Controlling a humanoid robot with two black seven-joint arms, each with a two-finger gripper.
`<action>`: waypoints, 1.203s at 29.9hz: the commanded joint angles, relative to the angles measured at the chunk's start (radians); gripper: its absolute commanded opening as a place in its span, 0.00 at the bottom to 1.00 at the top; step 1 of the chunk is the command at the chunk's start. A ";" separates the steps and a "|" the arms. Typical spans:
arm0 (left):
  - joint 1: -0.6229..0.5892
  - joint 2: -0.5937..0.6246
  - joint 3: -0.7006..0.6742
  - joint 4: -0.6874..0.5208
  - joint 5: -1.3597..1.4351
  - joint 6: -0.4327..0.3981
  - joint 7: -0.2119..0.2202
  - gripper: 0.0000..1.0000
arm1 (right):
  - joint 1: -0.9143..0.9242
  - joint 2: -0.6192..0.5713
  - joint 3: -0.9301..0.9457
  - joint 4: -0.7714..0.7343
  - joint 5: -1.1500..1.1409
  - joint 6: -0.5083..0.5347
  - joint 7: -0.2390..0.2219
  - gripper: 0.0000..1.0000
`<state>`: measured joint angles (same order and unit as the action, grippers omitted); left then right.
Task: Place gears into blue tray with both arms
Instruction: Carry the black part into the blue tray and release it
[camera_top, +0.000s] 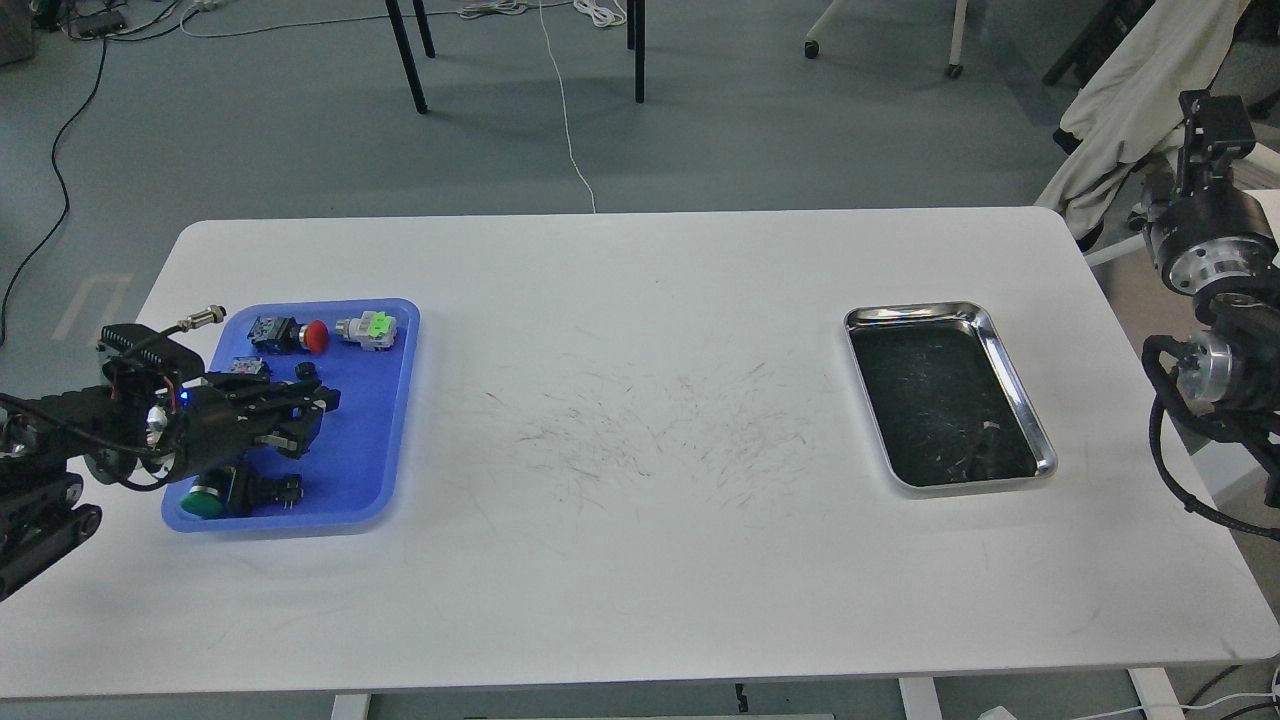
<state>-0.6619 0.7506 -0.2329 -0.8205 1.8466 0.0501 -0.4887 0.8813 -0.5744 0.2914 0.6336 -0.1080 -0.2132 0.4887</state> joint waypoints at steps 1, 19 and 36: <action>0.002 0.001 -0.002 0.009 -0.004 0.000 0.000 0.12 | -0.001 0.004 0.000 0.000 -0.001 0.000 0.000 0.95; 0.008 0.004 0.000 0.014 -0.044 -0.003 0.000 0.40 | -0.001 0.002 0.000 0.000 -0.002 0.000 0.000 0.95; -0.010 0.004 -0.003 0.015 -0.271 -0.010 0.000 0.56 | 0.001 0.011 0.000 0.006 -0.002 -0.002 0.000 0.95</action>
<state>-0.6605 0.7548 -0.2370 -0.8052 1.6615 0.0438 -0.4886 0.8801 -0.5647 0.2915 0.6367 -0.1105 -0.2147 0.4887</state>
